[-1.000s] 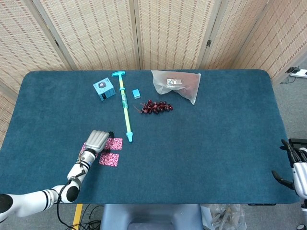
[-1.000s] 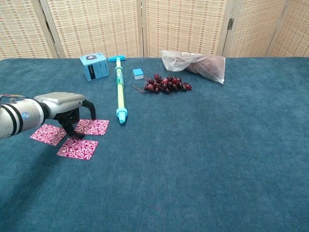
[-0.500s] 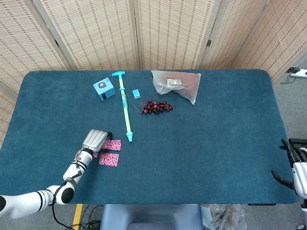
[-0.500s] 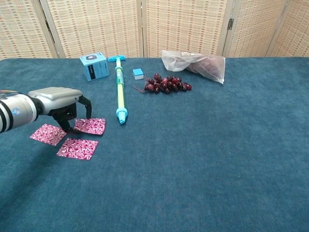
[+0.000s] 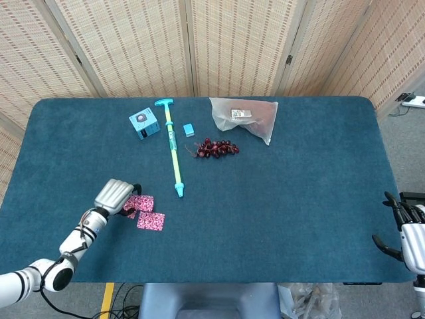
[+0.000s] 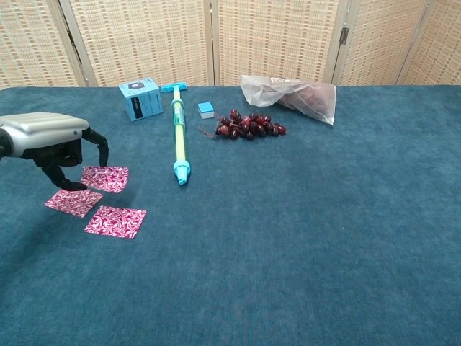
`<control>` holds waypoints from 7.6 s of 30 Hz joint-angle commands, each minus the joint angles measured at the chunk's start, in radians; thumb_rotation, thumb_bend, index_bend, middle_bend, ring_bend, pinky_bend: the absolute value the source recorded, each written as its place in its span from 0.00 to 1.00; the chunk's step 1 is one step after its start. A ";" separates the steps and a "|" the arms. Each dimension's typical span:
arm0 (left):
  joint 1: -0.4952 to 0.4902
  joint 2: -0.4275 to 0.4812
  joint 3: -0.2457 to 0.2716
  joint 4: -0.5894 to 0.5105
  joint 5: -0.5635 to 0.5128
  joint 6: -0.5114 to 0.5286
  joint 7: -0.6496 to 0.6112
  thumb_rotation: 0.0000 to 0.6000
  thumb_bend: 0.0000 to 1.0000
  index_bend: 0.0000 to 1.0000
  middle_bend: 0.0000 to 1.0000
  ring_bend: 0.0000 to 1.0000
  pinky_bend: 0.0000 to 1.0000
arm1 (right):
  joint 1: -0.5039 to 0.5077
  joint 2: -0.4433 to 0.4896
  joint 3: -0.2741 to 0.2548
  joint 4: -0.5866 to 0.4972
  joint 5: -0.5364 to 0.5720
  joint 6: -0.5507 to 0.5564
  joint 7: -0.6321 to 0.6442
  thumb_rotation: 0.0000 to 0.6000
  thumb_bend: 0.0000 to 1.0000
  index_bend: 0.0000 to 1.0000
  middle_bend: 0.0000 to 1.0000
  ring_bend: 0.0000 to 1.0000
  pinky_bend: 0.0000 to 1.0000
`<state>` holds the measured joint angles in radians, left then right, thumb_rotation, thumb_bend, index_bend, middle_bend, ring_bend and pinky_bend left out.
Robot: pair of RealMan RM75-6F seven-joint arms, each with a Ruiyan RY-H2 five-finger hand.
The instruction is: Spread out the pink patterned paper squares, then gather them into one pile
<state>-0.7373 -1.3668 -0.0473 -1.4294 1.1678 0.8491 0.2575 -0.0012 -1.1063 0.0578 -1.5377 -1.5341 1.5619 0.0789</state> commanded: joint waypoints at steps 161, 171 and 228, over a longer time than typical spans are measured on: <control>0.086 -0.132 0.053 0.108 0.213 0.020 -0.128 1.00 0.34 0.42 1.00 1.00 1.00 | -0.020 0.003 0.004 -0.006 0.018 0.014 -0.008 1.00 0.24 0.00 0.28 0.23 0.20; 0.084 -0.099 0.055 0.073 0.237 0.030 -0.143 1.00 0.34 0.42 1.00 1.00 1.00 | -0.022 0.006 0.004 -0.012 0.015 0.020 -0.012 1.00 0.24 0.00 0.28 0.23 0.20; -0.031 -0.037 0.191 0.458 0.509 -0.010 -0.616 0.95 0.34 0.36 1.00 1.00 1.00 | -0.040 0.009 -0.001 -0.068 0.000 0.047 -0.077 1.00 0.24 0.00 0.28 0.24 0.20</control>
<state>-0.7668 -1.4040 0.1420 -0.9738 1.6774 0.8406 -0.3572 -0.0411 -1.0976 0.0563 -1.6053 -1.5336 1.6089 0.0022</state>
